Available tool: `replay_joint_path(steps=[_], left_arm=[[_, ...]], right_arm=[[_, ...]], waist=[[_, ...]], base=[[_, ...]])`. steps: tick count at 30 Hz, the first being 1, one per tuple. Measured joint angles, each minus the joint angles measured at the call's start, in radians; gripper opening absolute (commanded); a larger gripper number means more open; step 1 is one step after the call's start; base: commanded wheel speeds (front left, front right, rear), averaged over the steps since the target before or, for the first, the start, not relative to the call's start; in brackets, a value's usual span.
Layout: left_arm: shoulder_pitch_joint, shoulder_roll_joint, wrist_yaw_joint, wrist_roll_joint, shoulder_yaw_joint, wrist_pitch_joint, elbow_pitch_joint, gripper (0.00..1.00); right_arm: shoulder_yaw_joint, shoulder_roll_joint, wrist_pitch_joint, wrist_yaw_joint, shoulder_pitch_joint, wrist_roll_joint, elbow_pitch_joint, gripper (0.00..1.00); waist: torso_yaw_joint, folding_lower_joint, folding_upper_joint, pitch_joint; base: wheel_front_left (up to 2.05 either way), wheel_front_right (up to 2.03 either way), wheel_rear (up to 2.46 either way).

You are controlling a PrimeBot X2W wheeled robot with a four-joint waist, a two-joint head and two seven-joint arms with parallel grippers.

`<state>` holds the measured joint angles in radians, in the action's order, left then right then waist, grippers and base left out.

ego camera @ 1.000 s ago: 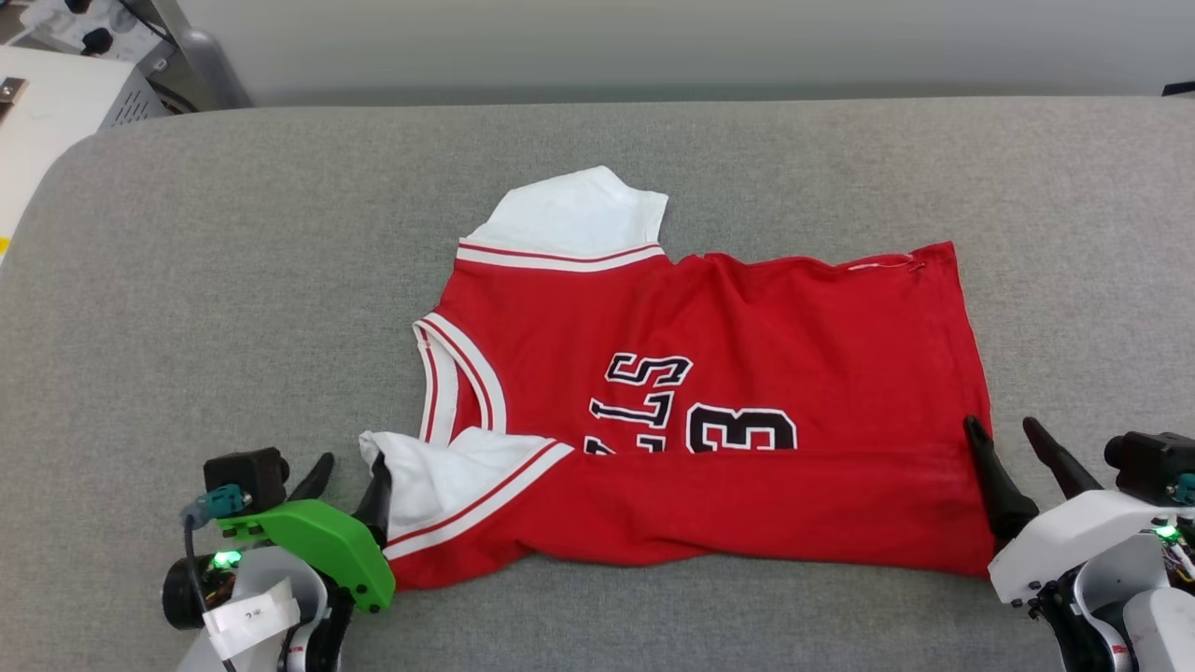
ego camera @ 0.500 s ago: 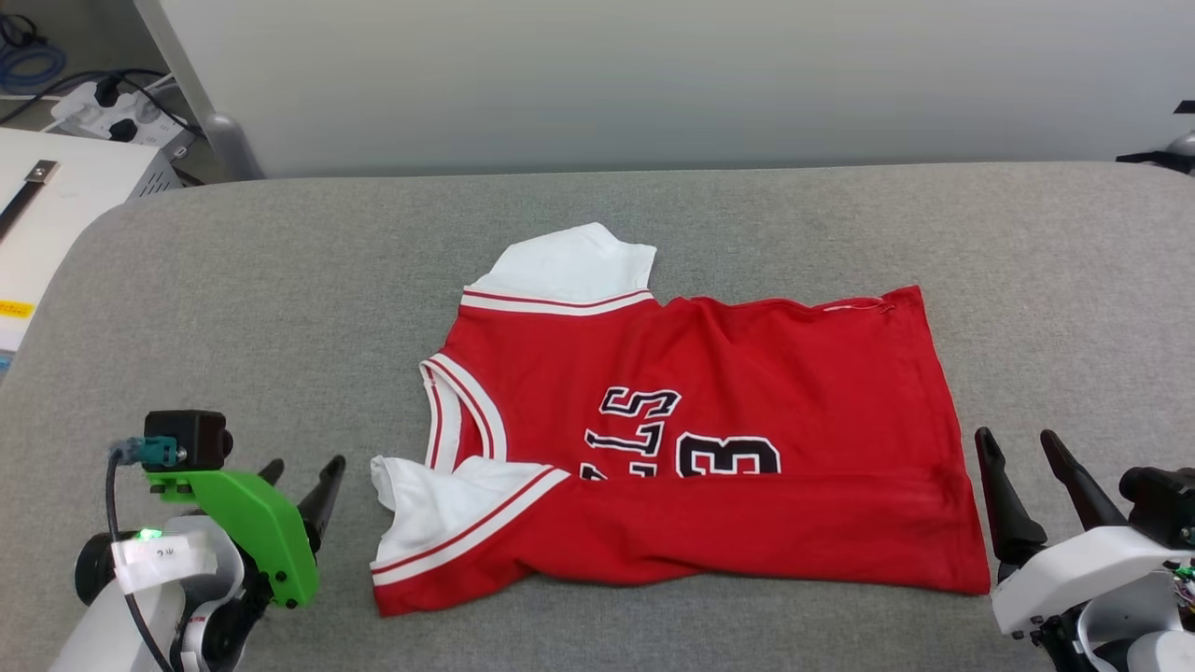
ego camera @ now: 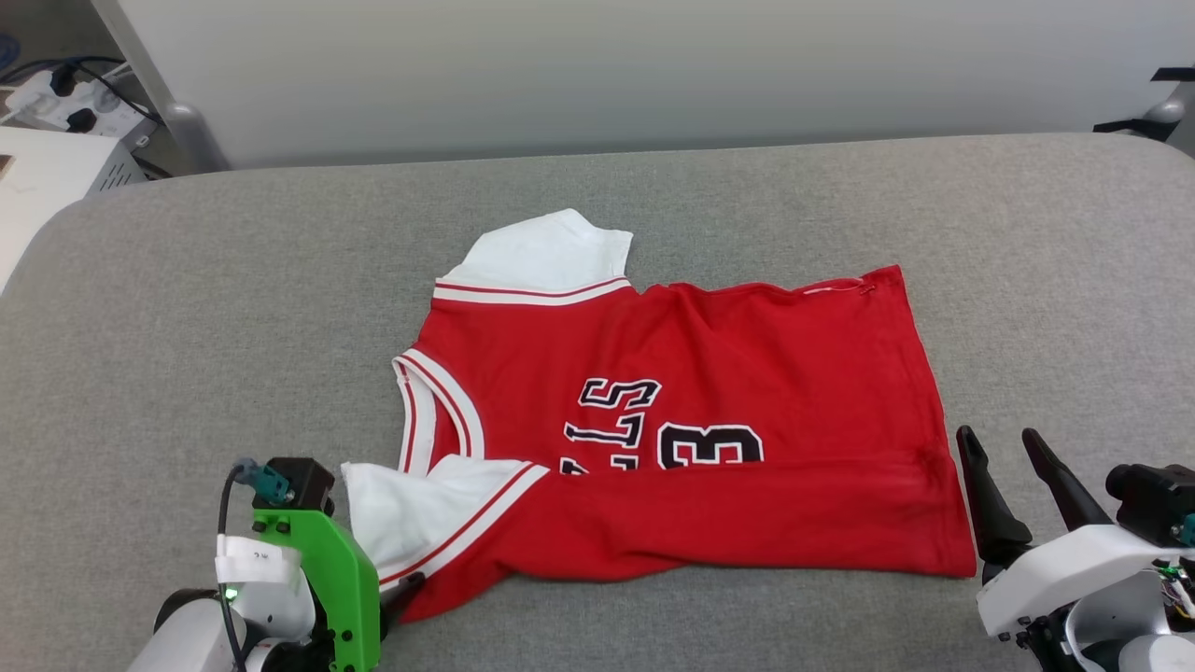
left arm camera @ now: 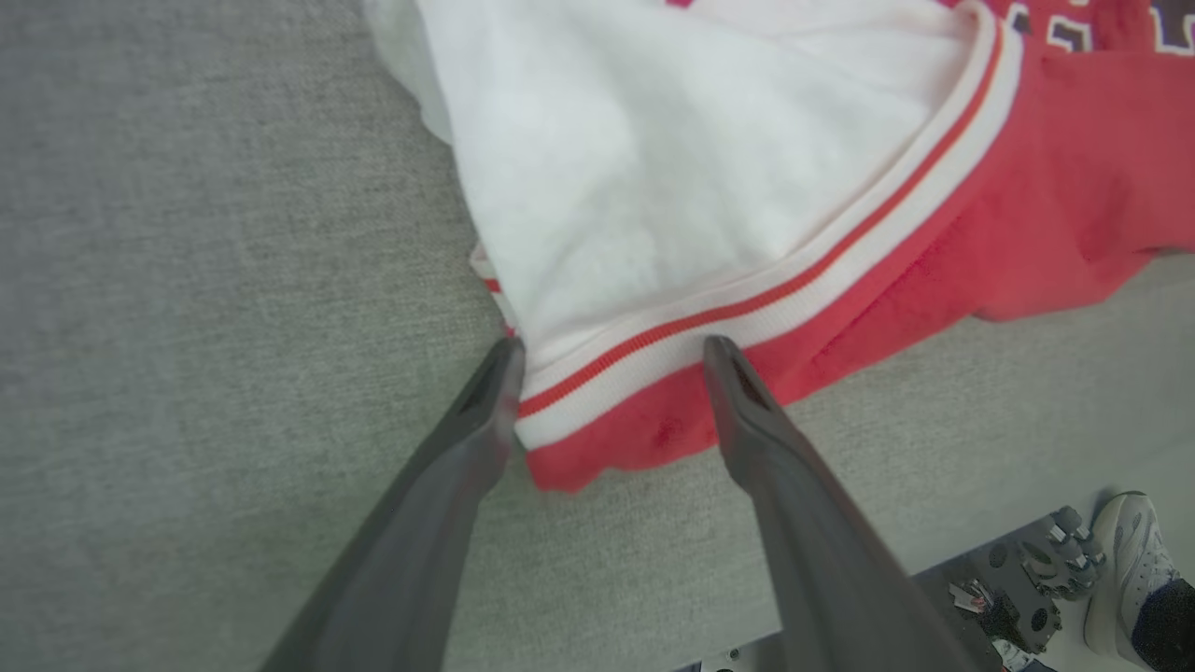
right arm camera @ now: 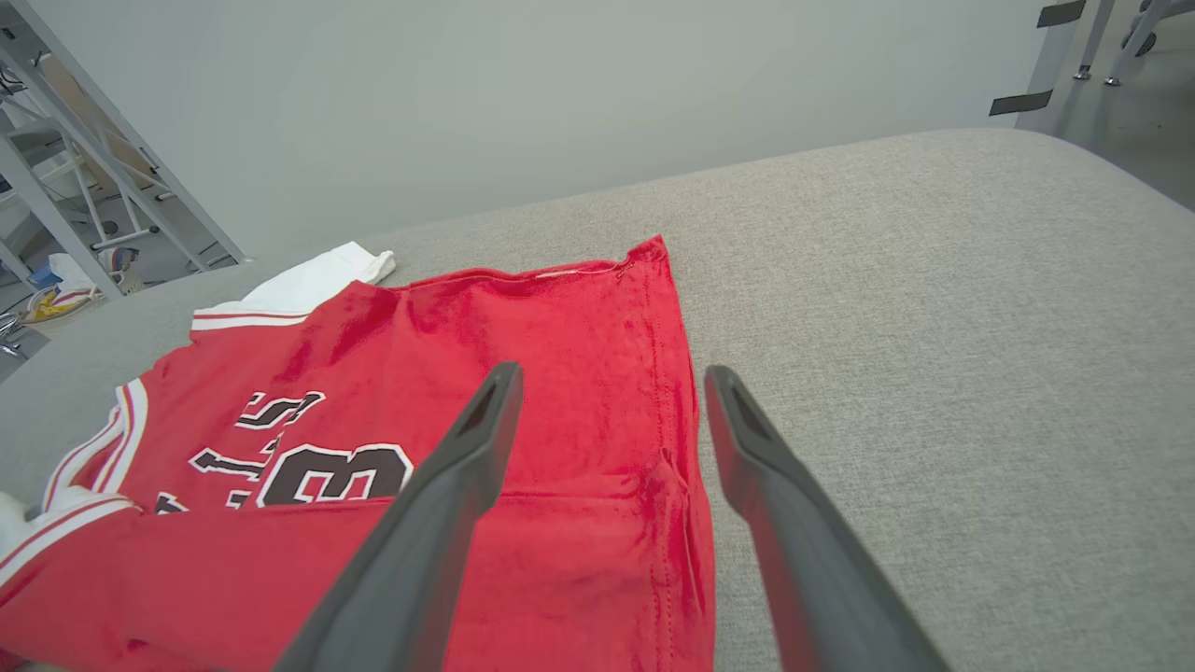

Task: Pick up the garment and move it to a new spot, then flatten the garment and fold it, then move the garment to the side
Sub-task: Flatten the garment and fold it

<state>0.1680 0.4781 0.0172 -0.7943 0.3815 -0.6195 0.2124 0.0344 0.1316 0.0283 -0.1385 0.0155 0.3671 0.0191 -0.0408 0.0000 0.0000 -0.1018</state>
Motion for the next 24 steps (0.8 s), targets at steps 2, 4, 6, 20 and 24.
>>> replay_joint_path(steps=[2,4,6,20,24], left_arm=[[0.006,-0.007,0.000,0.012,0.016,-0.008,0.041,1.00],[0.022,-0.010,0.004,0.012,0.028,-0.016,0.068,1.00],[0.035,-0.015,0.014,0.012,0.039,-0.029,0.091,1.00],[0.067,-0.055,0.044,-0.007,0.059,-0.026,0.118,0.00],[0.052,-0.043,0.037,-0.005,0.060,-0.015,0.068,0.00]], right_arm=[[0.000,0.000,0.007,0.000,0.000,0.012,0.000,1.00],[0.001,0.000,0.008,0.000,0.000,0.024,0.001,1.00],[0.001,0.001,0.009,0.000,0.000,0.033,0.001,1.00],[0.061,0.061,0.147,0.000,0.000,0.114,0.071,1.00],[0.073,0.091,0.271,0.007,-0.001,0.132,0.105,1.00]], waist=[[-0.006,0.0000,0.0000,-0.009],[-0.012,0.0000,0.0000,-0.015],[-0.018,0.0000,0.0000,-0.020],[-0.015,-0.0001,0.0000,-0.015],[-0.007,0.0000,0.0000,-0.006]], base=[[0.00,0.00,0.00],[0.00,0.00,0.00],[0.00,0.00,0.00],[0.00,0.00,0.00],[0.00,0.00,0.00]])
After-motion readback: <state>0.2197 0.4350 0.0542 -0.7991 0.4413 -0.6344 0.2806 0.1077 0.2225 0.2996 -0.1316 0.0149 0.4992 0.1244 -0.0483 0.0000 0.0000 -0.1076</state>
